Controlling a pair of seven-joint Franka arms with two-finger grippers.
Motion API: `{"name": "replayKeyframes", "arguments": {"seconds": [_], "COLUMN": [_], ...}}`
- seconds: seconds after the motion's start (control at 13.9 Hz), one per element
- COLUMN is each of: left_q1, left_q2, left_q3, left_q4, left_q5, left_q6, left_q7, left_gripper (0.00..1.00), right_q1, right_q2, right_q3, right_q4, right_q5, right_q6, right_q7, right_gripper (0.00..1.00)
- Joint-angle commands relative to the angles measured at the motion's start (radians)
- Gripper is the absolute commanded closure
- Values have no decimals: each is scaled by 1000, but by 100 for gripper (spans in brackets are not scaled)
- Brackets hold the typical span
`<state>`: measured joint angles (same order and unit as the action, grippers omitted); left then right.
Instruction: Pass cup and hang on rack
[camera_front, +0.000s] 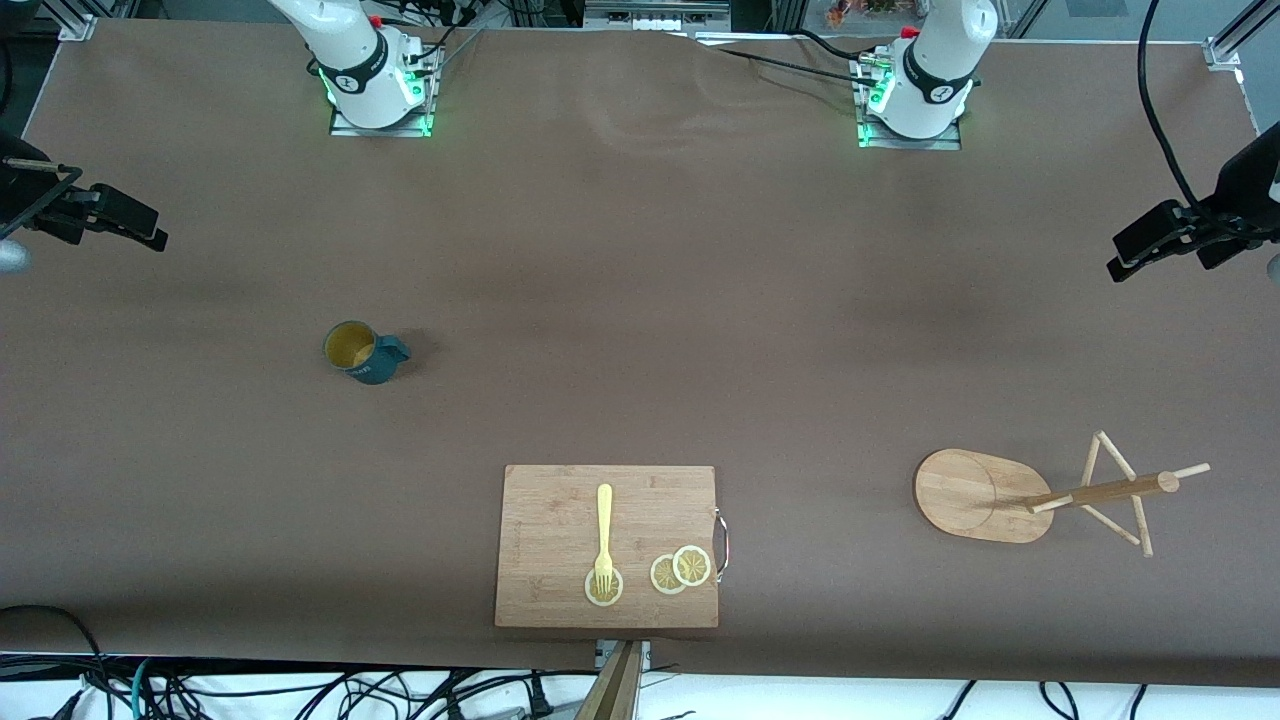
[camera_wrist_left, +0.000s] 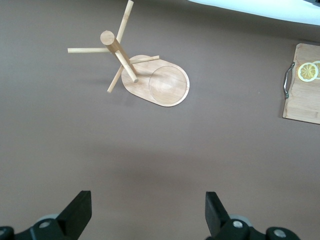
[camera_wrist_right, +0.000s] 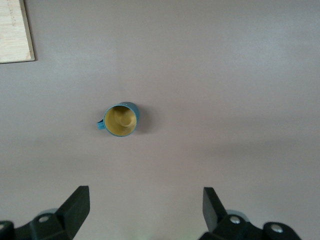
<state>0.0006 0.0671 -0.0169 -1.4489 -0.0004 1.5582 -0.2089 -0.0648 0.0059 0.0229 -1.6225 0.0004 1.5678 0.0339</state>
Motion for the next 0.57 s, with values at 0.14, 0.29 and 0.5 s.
{"name": "replayKeyframes", "arguments": {"seconds": [0.14,0.29,0.5], "left_q1": [-11,-4,2], "left_q2": [57,57,48], "left_q3": [-12,-14,-15], "left_q4": [30,19,27], "left_q5": [52,43,-9], "left_q6": [-23,-27,-36], "left_q7": [14,125,158], "left_gripper": [0,0,0], "right_q1": [19,20,20], "right_q2": [49,71,152], "right_q3": [17,17,17], "right_q4": [68,78,82], "right_q5": [-2,1,-2], "right_q6": [-8,-9,15], "right_q7": [-12,-15,1], "right_gripper": [0,0,0]}}
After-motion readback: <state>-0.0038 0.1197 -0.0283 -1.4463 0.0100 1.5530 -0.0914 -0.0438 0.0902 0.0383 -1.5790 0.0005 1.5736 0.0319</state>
